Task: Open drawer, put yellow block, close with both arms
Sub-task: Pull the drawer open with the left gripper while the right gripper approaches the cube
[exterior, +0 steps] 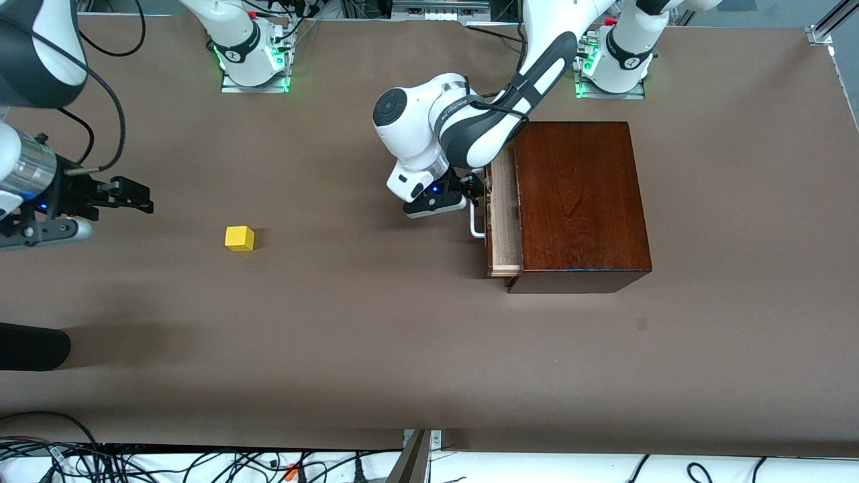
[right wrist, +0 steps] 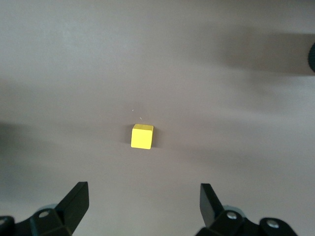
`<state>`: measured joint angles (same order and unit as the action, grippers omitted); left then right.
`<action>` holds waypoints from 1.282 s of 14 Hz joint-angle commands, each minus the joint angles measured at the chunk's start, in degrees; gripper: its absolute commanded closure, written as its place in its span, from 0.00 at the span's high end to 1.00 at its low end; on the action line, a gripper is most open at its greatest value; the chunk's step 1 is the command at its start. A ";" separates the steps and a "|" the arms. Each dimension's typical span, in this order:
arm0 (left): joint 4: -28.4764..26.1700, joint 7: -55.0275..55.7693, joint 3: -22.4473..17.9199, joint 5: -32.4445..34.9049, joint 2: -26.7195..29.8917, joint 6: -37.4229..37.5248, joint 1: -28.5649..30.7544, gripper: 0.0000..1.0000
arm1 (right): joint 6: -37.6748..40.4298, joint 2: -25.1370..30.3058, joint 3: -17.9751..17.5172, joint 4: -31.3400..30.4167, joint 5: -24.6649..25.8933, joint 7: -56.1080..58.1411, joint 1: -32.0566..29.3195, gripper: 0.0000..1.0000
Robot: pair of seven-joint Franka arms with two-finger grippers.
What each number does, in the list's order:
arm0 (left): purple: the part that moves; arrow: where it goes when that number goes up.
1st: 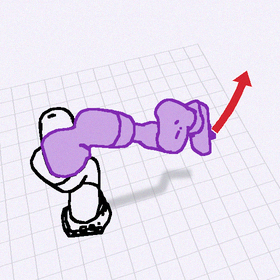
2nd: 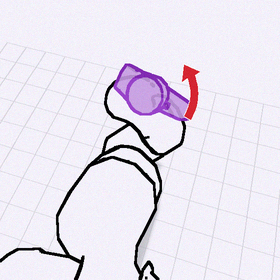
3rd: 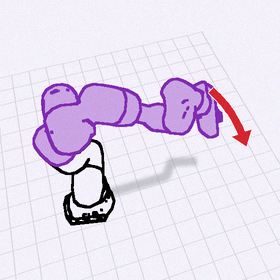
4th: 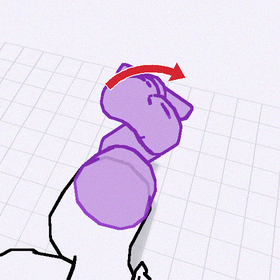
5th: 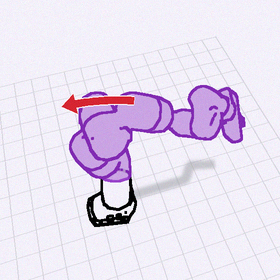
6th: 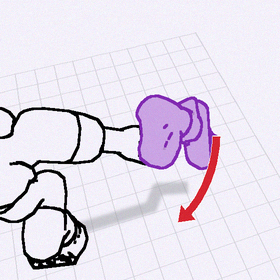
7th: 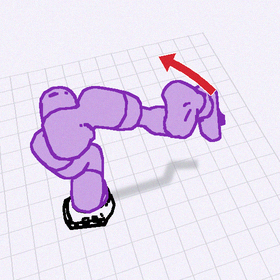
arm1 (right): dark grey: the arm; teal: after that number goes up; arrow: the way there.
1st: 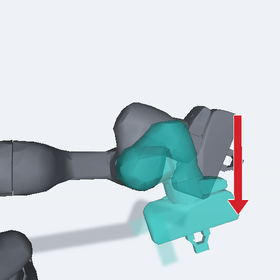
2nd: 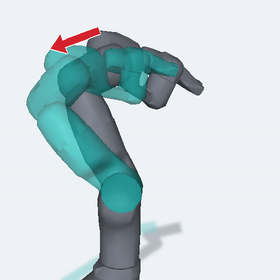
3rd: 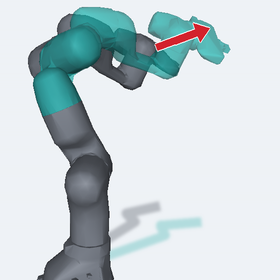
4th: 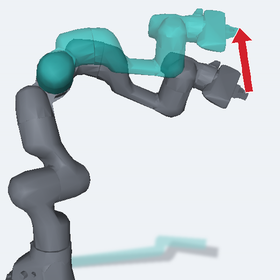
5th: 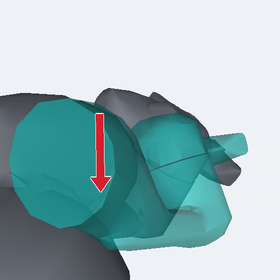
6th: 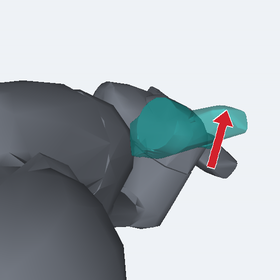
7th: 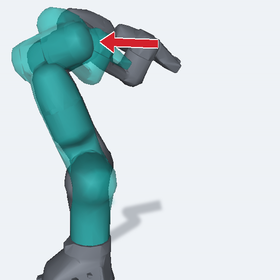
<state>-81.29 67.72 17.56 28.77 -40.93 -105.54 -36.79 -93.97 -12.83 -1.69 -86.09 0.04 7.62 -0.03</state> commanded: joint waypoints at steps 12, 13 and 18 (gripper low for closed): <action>15.11 2.60 0.54 -3.81 -8.64 -0.72 -5.92 1.00 | -13.68 4.30 -1.38 -21.38 2.07 -4.63 0.12 1.00; 15.72 2.68 0.54 -3.90 -8.99 -0.81 -6.18 1.00 | -16.04 4.82 -1.47 -23.58 2.07 -4.63 0.12 1.00; 17.05 2.51 0.54 -3.90 -9.52 -0.63 -6.54 1.00 | -32.98 5.36 -1.91 -37.54 -0.04 -4.80 -0.05 1.00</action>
<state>-68.84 68.97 17.35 27.59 -48.24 -105.30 -41.52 -119.79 -9.84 -3.31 -116.12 1.02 3.65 0.17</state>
